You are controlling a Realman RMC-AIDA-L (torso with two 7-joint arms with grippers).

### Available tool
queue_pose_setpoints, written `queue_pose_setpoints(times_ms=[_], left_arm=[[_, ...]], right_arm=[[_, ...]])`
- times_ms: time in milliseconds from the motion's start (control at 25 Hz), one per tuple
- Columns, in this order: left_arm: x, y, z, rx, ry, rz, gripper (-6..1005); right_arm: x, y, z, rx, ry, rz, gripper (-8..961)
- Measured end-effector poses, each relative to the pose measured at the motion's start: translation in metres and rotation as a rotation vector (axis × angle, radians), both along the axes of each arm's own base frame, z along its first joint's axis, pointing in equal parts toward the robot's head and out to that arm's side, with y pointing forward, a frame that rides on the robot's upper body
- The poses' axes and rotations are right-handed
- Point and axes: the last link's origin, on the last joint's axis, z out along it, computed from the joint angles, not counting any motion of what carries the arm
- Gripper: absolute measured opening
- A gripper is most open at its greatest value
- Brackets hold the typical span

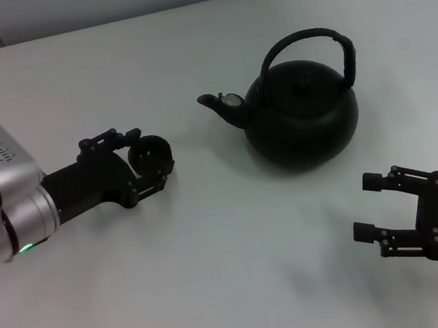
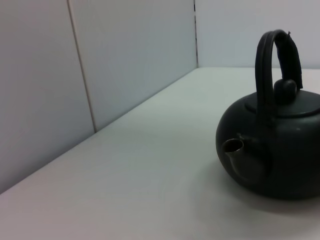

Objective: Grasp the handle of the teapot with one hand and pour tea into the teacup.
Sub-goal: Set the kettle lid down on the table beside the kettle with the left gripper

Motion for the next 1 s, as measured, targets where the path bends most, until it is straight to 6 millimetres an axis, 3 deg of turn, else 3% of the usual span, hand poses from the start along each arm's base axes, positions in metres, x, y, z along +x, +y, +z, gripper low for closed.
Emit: queue_pose_setpoints(times_ms=[1000], left_arm=[[-0.001, -0.001, -0.013, -0.039, 0.046, 0.008, 722]], right_arm=[[-0.001, 0.002, 0.0, 0.003, -0.005, 0.005, 835]])
